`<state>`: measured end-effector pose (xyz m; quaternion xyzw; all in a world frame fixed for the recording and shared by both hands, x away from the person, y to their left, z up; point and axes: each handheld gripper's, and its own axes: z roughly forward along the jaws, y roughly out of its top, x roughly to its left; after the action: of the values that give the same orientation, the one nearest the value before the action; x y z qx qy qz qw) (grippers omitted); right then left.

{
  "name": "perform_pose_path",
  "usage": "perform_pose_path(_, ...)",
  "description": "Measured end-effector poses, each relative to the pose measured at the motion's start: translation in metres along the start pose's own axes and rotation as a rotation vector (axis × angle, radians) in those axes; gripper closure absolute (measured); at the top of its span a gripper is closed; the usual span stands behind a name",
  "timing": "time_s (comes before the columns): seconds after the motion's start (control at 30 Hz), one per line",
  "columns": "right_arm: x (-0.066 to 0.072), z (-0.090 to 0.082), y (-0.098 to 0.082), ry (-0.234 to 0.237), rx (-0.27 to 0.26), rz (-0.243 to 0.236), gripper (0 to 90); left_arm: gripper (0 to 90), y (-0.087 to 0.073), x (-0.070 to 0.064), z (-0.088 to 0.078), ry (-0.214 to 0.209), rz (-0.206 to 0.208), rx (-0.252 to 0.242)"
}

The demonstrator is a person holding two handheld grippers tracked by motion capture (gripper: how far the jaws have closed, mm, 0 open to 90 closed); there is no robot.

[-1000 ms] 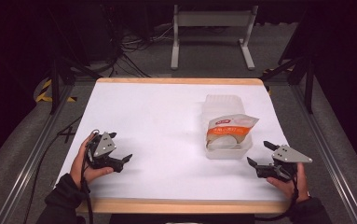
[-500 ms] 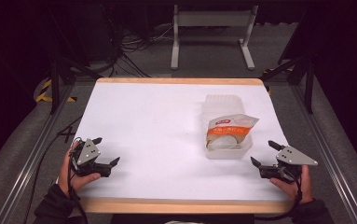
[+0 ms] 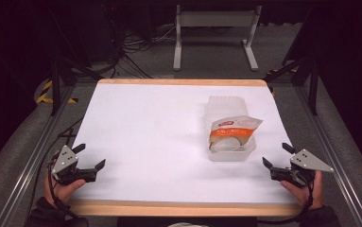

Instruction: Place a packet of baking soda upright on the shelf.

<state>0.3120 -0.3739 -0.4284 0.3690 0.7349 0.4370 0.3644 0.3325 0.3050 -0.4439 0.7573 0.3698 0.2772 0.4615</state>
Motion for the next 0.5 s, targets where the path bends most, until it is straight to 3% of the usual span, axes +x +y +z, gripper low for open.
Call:
perform_pose_path(0.1,-0.0019,-0.0035,-0.0004,-0.017,-0.014,0.007,12.8,6.6,-0.0034,0.0068,-0.0043,0.015,-0.045,-0.022)
perform_pose_path(0.17,-0.0024,-0.0044,-0.0010,-0.022,-0.018,0.012,12.9,6.6,-0.0039,0.0084,-0.0053,0.025,-0.053,-0.030)
perform_pose_path(0.5,-0.0008,-0.0028,-0.0029,-0.031,-0.008,0.012,13.0,6.4,-0.0013,0.0043,-0.0034,0.016,-0.032,-0.029)
